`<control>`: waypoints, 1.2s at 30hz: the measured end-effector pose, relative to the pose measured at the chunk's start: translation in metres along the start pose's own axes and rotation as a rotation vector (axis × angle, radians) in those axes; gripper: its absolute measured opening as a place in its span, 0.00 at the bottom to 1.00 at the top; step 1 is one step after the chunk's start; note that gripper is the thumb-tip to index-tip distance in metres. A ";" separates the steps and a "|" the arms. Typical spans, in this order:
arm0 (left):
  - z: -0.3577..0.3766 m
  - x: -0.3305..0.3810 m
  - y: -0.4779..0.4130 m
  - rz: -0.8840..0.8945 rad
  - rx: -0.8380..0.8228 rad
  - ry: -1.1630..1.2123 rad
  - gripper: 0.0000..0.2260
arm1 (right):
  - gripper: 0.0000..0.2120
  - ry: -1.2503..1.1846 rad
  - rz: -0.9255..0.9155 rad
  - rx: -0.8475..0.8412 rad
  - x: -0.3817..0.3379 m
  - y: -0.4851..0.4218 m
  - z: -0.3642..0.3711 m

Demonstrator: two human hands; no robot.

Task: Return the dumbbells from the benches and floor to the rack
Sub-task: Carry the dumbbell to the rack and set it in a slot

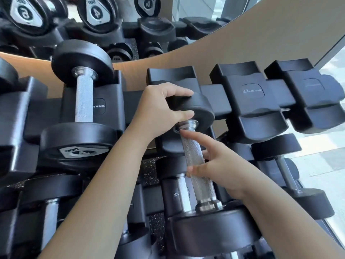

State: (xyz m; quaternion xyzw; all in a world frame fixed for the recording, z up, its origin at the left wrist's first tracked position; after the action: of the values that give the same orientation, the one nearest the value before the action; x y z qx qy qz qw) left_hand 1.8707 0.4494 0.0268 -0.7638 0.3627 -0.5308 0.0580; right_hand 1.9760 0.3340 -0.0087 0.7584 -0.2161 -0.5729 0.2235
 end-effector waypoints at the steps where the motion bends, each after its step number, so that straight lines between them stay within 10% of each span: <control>1: -0.001 0.002 0.001 0.011 0.005 0.000 0.16 | 0.34 0.002 -0.005 0.001 -0.001 0.001 0.000; 36: -0.016 -0.059 -0.119 0.080 0.102 0.166 0.23 | 0.30 -0.107 -0.175 0.180 -0.083 -0.112 -0.046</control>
State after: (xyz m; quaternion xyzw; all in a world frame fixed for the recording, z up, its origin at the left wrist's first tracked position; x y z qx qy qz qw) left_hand 1.9054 0.5775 0.0447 -0.6979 0.3691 -0.6074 0.0877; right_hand 2.0079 0.4769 0.0014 0.7596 -0.2113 -0.6082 0.0916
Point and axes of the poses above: each hand's wrist, its own y-axis away from the middle knuckle, its own z-axis out of the palm, x = y × z, the point moved 3 cm from there along -y, towards the middle knuckle, and after that the axes turned 13 degrees about z, right-handed, at the moved point
